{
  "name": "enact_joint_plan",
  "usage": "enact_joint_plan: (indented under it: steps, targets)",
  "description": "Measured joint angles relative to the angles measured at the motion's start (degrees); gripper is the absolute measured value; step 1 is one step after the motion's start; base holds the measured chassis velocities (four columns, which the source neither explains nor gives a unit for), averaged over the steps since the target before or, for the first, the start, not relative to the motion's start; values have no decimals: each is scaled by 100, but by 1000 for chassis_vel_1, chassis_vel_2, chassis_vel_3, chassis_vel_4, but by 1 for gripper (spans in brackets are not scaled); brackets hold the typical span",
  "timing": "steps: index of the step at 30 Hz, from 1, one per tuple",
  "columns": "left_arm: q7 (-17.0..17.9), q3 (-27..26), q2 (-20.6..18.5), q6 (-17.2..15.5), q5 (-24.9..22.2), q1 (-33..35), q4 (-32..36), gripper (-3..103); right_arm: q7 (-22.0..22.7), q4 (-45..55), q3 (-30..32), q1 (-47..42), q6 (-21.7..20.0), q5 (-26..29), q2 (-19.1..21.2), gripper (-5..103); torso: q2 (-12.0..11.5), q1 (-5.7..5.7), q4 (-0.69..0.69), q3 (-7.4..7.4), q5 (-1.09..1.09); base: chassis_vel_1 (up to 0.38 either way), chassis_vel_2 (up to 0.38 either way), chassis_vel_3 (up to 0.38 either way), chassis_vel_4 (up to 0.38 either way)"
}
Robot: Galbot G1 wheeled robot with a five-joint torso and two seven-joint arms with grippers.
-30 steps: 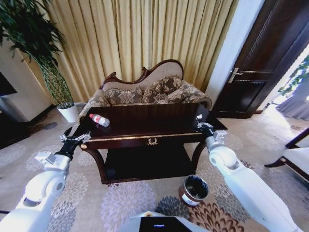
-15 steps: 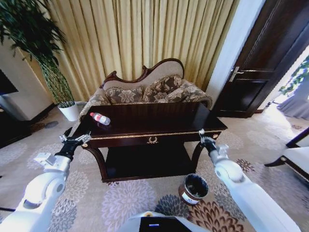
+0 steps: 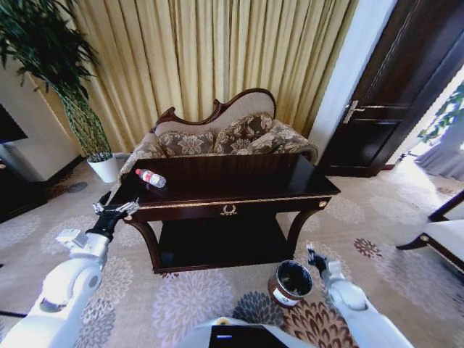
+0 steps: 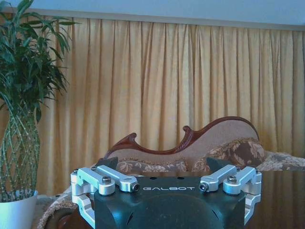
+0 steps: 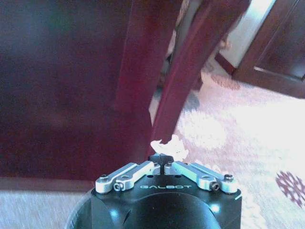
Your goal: Move to the front of the table and place the trash on the table into the trash bin.
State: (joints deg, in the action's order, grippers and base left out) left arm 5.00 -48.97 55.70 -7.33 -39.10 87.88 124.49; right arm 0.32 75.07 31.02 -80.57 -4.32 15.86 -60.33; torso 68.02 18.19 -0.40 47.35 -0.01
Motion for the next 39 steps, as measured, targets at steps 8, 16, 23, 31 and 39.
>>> enact_joint_plan:
  steps: [8,16,23,31,39]
  targets:
    - [-1,-51,-55,0,-21,44,-6,100,84,-627,34,325,210,-559,-285,3,-1,0,2,1,2,0,0,0,0]
    - [-2,-63,-83,1,-35,41,-2,100,94,-532,38,296,252,-573,-314,35,-1,1,0,1,1,0,0,0,0]
    - [-2,-59,-48,8,-31,50,4,100,173,-225,65,262,364,-339,-273,57,0,0,0,1,3,0,0,0,0]
    - [-1,-48,-34,19,-25,41,28,100,464,2128,241,97,-123,1160,94,89,0,0,2,1,0,0,0,0,0]
    - [-5,-1,22,22,-9,39,57,100,1632,3923,-61,468,-798,2045,573,100,-1,0,1,1,2,0,0,0,0]
